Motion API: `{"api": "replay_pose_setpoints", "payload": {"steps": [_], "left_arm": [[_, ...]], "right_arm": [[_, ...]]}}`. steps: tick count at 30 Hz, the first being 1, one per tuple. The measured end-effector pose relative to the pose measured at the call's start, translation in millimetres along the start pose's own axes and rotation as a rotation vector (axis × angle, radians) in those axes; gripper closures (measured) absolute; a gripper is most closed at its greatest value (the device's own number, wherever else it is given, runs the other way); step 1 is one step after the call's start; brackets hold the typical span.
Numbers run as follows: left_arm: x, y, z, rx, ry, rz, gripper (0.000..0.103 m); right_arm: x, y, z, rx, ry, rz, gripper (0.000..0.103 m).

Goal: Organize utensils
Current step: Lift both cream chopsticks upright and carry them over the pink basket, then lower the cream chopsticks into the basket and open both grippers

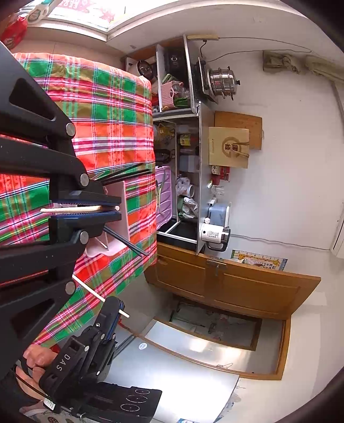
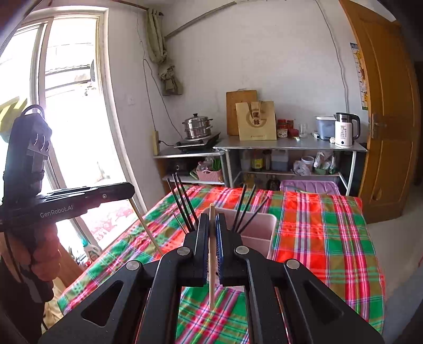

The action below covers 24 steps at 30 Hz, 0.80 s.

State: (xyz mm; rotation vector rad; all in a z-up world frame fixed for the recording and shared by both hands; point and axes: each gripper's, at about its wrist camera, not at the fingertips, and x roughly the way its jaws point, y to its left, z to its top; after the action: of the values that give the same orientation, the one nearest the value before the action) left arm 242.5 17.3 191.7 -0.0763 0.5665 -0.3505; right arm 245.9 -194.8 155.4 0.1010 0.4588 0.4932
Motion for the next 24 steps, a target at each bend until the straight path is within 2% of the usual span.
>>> {"api": "replay_pose_setpoints", "payload": {"steps": [5,11,17,24], "left_arm": [[0,4,29,0.007,-0.065,0.008,0.099],[19,11,45,0.009,-0.083,0.011,0.099],[50,22,37,-0.002,-0.061,0.012,0.099],[81,34,13,-0.024,0.004,0.012,0.099]], "right_arm": [[10,2,25,0.014,-0.059,0.004,0.098],[34,-2,36,0.040,-0.083,-0.004,0.098],[53,-12,29,0.053,-0.076,-0.029,0.098],[70,-20,10,0.057,-0.024,-0.047,0.098]]}}
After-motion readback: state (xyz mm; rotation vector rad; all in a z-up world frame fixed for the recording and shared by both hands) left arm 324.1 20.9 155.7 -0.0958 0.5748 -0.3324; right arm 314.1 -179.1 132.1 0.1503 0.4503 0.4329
